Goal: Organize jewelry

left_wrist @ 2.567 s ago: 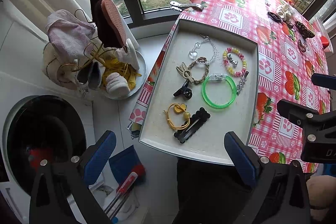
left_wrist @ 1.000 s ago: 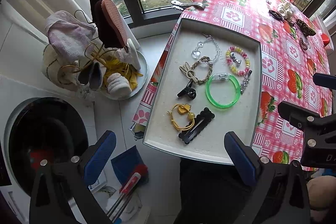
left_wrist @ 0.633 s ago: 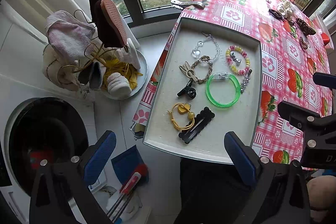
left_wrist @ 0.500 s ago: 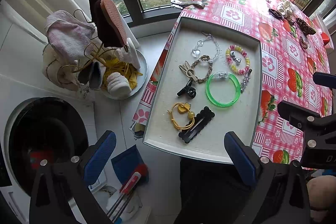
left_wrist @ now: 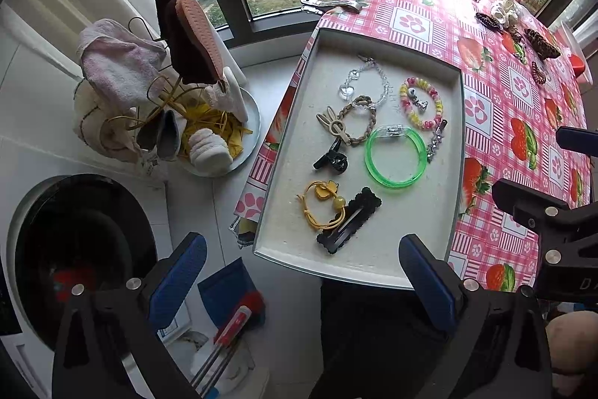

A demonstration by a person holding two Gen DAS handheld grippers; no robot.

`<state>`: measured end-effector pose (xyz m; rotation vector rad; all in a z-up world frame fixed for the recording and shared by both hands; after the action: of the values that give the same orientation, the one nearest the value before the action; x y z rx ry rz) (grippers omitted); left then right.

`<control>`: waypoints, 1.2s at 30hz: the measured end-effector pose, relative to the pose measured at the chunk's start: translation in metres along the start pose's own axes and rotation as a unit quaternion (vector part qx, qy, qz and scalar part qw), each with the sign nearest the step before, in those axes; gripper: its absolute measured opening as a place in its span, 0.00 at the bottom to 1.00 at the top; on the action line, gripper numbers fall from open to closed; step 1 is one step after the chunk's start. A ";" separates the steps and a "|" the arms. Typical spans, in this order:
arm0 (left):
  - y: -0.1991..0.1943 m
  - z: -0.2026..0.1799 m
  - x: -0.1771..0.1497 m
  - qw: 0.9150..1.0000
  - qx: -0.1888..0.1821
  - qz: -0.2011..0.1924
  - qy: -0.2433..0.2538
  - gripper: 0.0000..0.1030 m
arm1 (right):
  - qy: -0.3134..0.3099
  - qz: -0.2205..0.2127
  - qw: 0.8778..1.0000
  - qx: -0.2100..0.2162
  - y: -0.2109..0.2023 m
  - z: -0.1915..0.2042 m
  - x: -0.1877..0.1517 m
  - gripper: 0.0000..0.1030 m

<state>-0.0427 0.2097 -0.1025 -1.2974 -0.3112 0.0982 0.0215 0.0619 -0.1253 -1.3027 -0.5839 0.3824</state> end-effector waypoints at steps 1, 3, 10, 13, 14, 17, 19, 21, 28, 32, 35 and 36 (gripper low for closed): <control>0.000 0.000 0.000 1.000 0.000 0.000 0.000 1.00 | 0.000 0.000 1.000 0.000 0.001 0.001 -0.001 1.00; 0.000 0.000 0.001 1.000 -0.002 0.001 0.000 1.00 | -0.001 0.001 1.000 -0.001 0.001 0.001 -0.001 1.00; 0.003 0.000 0.001 1.000 -0.001 0.003 0.005 1.00 | 0.000 0.000 1.000 0.000 0.001 0.002 -0.003 1.00; 0.003 -0.001 0.001 1.000 -0.003 0.005 0.008 1.00 | 0.001 0.000 1.000 -0.001 0.004 0.004 -0.004 1.00; 0.004 -0.001 0.002 1.000 -0.003 0.005 0.009 1.00 | 0.001 0.000 1.000 -0.001 0.004 0.005 -0.003 1.00; 0.004 0.000 0.004 1.000 -0.003 0.004 0.011 1.00 | 0.004 -0.002 1.000 -0.002 0.003 0.005 -0.001 1.00; 0.003 0.000 0.003 1.000 -0.002 0.004 0.012 1.00 | 0.006 -0.002 1.000 -0.003 0.003 0.003 0.000 1.00; 0.003 0.000 0.003 1.000 -0.002 0.004 0.012 1.00 | 0.006 -0.002 1.000 -0.003 0.002 0.002 0.002 1.00; 0.003 0.004 0.004 1.000 -0.001 0.004 0.013 1.00 | 0.005 -0.002 1.000 -0.003 0.002 0.002 0.002 1.00; 0.005 0.007 0.005 1.000 -0.001 0.006 0.013 1.00 | 0.006 -0.001 1.000 -0.003 0.001 0.002 0.003 1.00; 0.006 0.008 0.005 1.000 -0.001 0.005 0.013 1.00 | 0.006 -0.001 1.000 -0.003 0.001 0.003 0.004 1.00; 0.006 0.008 0.005 1.000 -0.002 0.006 0.013 1.00 | 0.006 -0.001 1.000 -0.003 0.001 0.003 0.005 1.00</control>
<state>-0.0393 0.2198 -0.1053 -1.3026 -0.2818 0.0899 0.0236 0.0669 -0.1253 -1.3101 -0.5773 0.3711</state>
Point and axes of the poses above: each gripper's, at about its wrist camera, not at the fingertips, and y roughly the way its jaws point, z to its left, x to its top, the point moved 7 cm from there along y, roughly the way its jaws point, and after that the axes turned 11 degrees about x, right-handed, at the moved point
